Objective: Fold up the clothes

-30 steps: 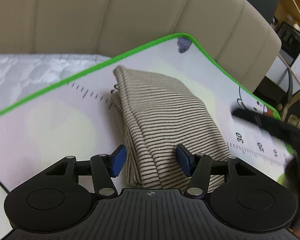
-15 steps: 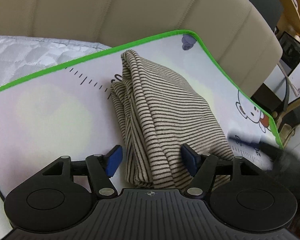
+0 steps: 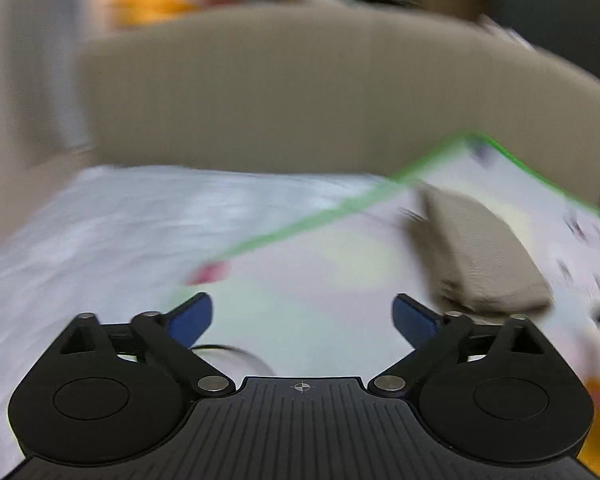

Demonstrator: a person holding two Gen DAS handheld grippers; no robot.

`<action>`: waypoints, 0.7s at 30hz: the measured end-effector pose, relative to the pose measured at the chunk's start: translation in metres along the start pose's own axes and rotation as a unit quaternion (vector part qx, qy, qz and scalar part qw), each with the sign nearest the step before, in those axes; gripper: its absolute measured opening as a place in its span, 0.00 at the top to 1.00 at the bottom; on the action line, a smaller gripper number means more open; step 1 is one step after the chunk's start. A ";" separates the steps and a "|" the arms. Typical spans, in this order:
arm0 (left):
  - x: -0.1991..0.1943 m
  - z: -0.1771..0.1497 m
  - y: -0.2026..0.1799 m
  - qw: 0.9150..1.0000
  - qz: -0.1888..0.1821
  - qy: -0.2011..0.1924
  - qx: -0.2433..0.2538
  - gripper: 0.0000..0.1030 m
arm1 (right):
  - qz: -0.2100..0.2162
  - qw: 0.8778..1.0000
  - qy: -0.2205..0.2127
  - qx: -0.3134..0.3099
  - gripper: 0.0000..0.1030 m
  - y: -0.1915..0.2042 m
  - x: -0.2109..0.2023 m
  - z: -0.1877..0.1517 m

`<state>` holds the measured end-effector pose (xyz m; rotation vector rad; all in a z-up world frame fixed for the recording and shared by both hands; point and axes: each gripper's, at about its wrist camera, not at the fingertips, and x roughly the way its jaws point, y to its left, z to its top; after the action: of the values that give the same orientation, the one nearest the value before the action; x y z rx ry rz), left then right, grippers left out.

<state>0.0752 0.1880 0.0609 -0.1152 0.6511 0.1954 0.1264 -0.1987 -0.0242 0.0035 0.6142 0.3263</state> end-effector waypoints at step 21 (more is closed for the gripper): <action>0.038 -0.097 -0.165 0.998 -0.027 0.011 0.058 0.00 | -0.149 0.987 0.034 0.042 0.00 0.016 -0.029 -0.058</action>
<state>0.0839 0.0164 -0.0314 -0.0232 0.6783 0.1045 0.0665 -0.1975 -0.0532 -0.0195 0.6853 0.0107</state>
